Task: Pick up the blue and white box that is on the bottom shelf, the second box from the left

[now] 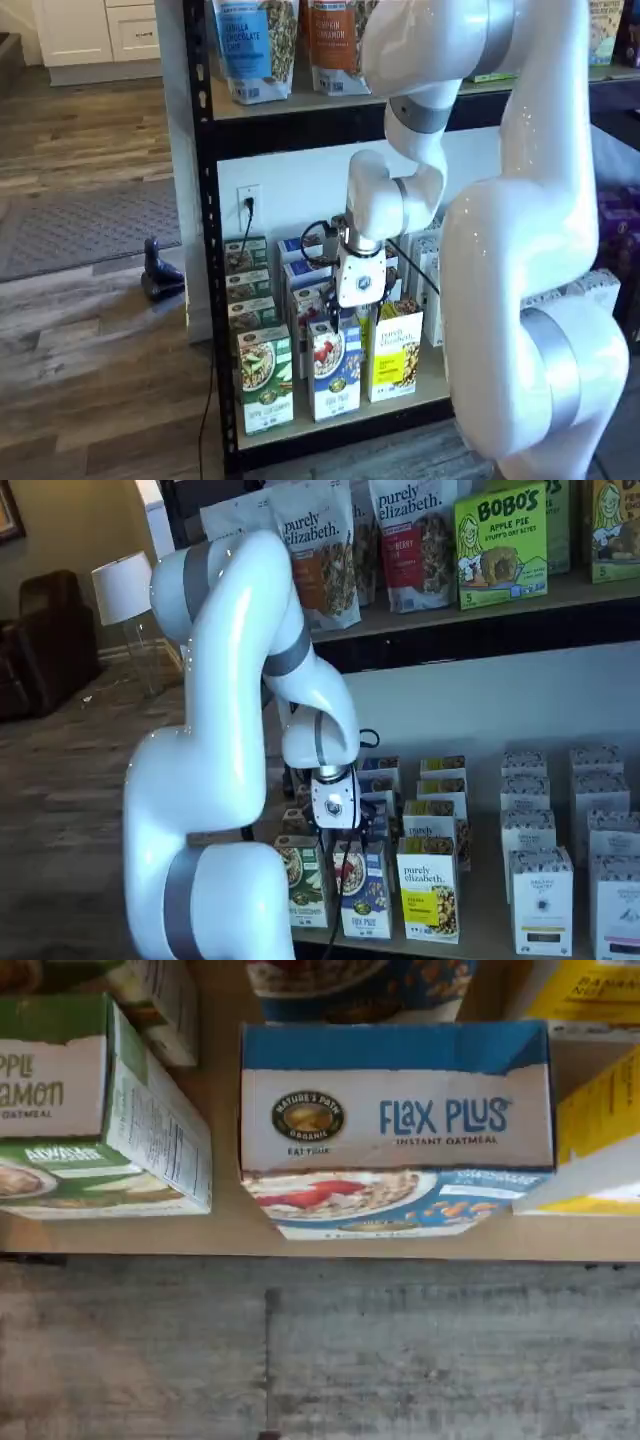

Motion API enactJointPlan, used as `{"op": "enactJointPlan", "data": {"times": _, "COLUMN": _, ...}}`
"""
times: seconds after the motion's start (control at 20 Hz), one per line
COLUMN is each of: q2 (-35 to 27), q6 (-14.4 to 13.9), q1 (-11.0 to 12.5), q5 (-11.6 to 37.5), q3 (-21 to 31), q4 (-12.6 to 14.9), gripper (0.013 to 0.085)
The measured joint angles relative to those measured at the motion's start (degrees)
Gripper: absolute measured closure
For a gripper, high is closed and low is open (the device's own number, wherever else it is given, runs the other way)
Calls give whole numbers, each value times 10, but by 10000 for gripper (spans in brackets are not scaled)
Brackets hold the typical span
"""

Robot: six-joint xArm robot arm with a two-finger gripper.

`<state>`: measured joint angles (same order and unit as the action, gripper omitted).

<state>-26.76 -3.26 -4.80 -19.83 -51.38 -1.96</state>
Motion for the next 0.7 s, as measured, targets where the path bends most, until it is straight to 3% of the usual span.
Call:
{"op": "enactJointPlan", "data": {"times": 0.35, "q2": -72, "q6": 8, "q1": 1, "q5": 14, "q3": -60, "q4": -7, "gripper": 130}}
{"op": "enactJointPlan", "data": {"times": 0.7, "q2": -117, "q6": -6, "q1": 0, "q5": 17, "q3": -115, "q4": 7, "gripper": 130}}
